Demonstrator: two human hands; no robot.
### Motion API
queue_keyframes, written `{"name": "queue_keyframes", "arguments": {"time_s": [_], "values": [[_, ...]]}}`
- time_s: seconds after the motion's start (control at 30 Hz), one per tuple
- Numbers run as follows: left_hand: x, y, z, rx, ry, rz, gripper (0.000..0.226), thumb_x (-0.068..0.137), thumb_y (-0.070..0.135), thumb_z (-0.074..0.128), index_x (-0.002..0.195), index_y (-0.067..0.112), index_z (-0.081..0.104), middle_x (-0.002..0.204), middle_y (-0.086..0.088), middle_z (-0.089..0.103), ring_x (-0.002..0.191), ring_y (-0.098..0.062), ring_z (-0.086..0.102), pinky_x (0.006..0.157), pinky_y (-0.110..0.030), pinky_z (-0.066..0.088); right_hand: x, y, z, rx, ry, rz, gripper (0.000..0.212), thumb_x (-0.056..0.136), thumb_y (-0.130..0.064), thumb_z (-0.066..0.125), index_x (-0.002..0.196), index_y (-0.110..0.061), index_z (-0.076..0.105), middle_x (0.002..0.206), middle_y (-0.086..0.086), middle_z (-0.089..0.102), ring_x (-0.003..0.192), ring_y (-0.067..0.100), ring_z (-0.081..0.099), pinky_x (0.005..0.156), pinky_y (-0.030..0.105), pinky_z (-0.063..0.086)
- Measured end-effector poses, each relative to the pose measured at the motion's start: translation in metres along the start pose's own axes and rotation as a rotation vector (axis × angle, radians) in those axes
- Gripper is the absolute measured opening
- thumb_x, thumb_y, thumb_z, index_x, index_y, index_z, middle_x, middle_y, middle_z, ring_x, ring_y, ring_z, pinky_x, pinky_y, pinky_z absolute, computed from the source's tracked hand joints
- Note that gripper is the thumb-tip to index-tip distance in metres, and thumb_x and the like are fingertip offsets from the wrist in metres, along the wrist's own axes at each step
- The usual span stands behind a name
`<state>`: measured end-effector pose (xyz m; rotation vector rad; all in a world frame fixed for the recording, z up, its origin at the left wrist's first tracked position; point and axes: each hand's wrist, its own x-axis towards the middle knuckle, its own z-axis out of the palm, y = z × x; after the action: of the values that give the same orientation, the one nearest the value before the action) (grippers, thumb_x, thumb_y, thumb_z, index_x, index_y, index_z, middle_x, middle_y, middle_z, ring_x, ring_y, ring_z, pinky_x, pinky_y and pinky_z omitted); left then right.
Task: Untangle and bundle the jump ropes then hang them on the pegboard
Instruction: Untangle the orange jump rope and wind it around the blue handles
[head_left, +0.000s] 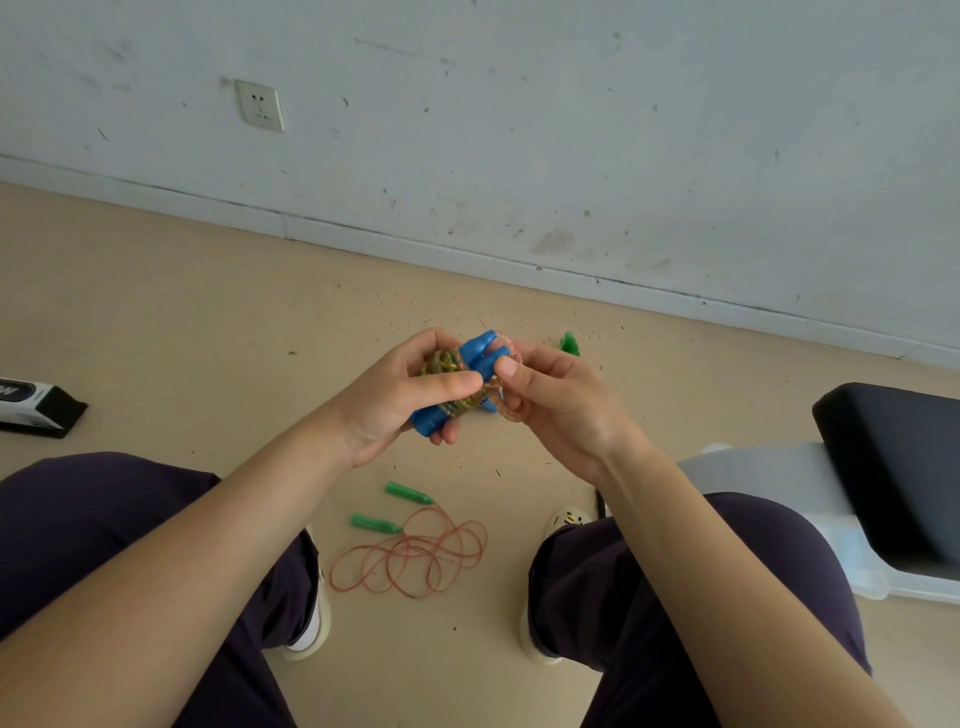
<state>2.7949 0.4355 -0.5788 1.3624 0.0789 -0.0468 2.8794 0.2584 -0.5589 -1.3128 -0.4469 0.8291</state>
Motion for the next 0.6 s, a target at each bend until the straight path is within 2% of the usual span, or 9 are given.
{"name": "queue_keyframes", "arguments": {"time_s": [0.1, 0.17, 0.23, 0.3, 0.4, 0.5, 0.6], "values": [[0.000, 0.001, 0.000, 0.017, 0.016, 0.008, 0.023, 0.072, 0.038, 0.078, 0.090, 0.030, 0.067, 0.080, 0.002, 0.069, 0.053, -0.021, 0.059, 0.049, -0.028, 0.046, 0.001, 0.002, 0.001, -0.055, 0.050, -0.014, 0.032, 0.075, -0.026, 0.076, 0.094, -0.005, 0.061, 0.067, -0.005, 0.059, 0.061, 0.010, 0.046, 0.061, 0.021, 0.041], [0.000, 0.000, 0.001, 0.027, 0.019, 0.006, 0.024, 0.071, 0.038, 0.078, 0.091, 0.029, 0.067, 0.080, 0.002, 0.069, 0.052, -0.022, 0.059, 0.048, -0.027, 0.045, 0.002, 0.003, 0.001, -0.099, 0.037, -0.008, 0.027, 0.074, -0.030, 0.078, 0.078, -0.013, 0.058, 0.065, -0.004, 0.053, 0.059, 0.010, 0.044, 0.059, 0.020, 0.040], [0.001, 0.000, 0.002, 0.026, 0.031, 0.005, 0.027, 0.071, 0.037, 0.078, 0.093, 0.027, 0.067, 0.080, 0.001, 0.069, 0.052, -0.022, 0.059, 0.048, -0.027, 0.045, 0.003, 0.002, 0.001, -0.149, 0.038, 0.019, 0.032, 0.074, -0.036, 0.077, 0.069, -0.017, 0.052, 0.063, -0.003, 0.047, 0.059, 0.011, 0.041, 0.060, 0.020, 0.041], [0.003, 0.000, 0.000, -0.009, 0.082, -0.001, 0.030, 0.072, 0.033, 0.079, 0.095, 0.021, 0.064, 0.083, -0.005, 0.069, 0.051, -0.022, 0.058, 0.048, -0.029, 0.044, 0.002, -0.002, -0.003, -0.132, 0.106, 0.041, 0.038, 0.072, -0.040, 0.077, 0.069, -0.016, 0.048, 0.063, -0.001, 0.049, 0.059, 0.012, 0.045, 0.064, 0.023, 0.042], [0.005, 0.003, -0.009, -0.028, 0.175, -0.033, 0.031, 0.076, 0.027, 0.074, 0.098, 0.013, 0.058, 0.096, -0.018, 0.066, 0.050, -0.023, 0.058, 0.047, -0.030, 0.044, 0.000, -0.011, -0.017, -0.023, 0.159, 0.017, 0.028, 0.076, -0.031, 0.072, 0.069, -0.015, 0.050, 0.066, 0.001, 0.053, 0.064, 0.014, 0.051, 0.071, 0.028, 0.043], [0.005, 0.002, -0.011, 0.070, 0.145, -0.088, 0.040, 0.075, 0.029, 0.078, 0.102, 0.009, 0.055, 0.078, -0.005, 0.072, 0.052, -0.024, 0.062, 0.047, -0.032, 0.049, 0.000, -0.010, -0.021, 0.038, 0.153, -0.021, 0.018, 0.082, -0.017, 0.068, 0.072, -0.016, 0.053, 0.077, 0.001, 0.058, 0.081, 0.014, 0.059, 0.077, 0.029, 0.048], [0.004, 0.000, -0.011, 0.094, 0.087, -0.180, 0.046, 0.074, 0.028, 0.080, 0.104, 0.006, 0.053, 0.075, -0.010, 0.073, 0.051, -0.026, 0.064, 0.047, -0.033, 0.052, 0.001, -0.005, -0.017, 0.052, 0.172, -0.051, 0.015, 0.093, -0.008, 0.060, 0.079, -0.013, 0.056, 0.089, 0.003, 0.062, 0.093, 0.016, 0.061, 0.085, 0.033, 0.052]]}}
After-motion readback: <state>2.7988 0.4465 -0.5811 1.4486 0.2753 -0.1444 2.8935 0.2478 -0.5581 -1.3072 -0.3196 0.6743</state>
